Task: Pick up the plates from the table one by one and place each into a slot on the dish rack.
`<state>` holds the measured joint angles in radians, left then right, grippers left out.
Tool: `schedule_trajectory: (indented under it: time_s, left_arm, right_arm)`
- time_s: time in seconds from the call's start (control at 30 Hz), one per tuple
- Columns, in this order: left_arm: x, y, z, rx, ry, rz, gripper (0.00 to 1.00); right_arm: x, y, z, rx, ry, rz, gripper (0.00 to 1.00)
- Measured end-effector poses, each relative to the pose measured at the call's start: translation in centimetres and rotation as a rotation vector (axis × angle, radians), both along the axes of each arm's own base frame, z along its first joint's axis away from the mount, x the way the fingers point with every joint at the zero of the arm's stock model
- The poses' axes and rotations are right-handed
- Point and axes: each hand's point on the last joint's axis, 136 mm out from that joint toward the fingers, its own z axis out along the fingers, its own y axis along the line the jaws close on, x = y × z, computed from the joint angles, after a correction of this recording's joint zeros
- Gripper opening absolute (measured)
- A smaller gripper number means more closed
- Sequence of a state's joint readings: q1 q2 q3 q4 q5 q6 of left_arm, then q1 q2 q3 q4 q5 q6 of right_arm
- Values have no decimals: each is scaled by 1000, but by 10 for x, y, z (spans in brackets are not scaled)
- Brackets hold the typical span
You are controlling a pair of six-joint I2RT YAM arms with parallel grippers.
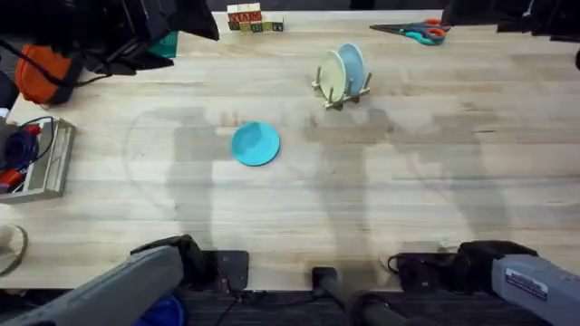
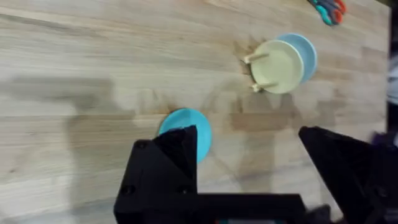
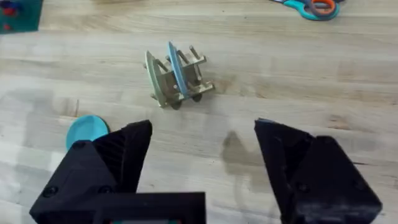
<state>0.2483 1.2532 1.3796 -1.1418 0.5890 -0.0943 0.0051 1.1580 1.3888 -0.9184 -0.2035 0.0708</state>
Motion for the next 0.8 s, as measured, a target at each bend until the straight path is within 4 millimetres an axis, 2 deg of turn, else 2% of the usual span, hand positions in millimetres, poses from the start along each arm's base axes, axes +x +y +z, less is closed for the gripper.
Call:
schedule_trajectory:
  time_s: [0.23,0.5,0.57,0.67,0.8]
  left_arm:
    - [-11,-19,-12,-54,21,-189,994]
    - [-8,-22,-15,-65,10,-240,995]
    - [-8,-23,-15,-68,7,-244,957]
    - [-8,-23,-14,-68,3,-248,744]
    - [-8,-24,-14,-68,1,-251,118]
  right_arm:
    - [0,0,0,0,-1,0,994]
    - [0,0,0,0,-1,0,994]
    - [0,0,0,0,-1,0,994]
    - [0,0,0,0,-1,0,993]
    - [0,0,0,0,-1,0,993]
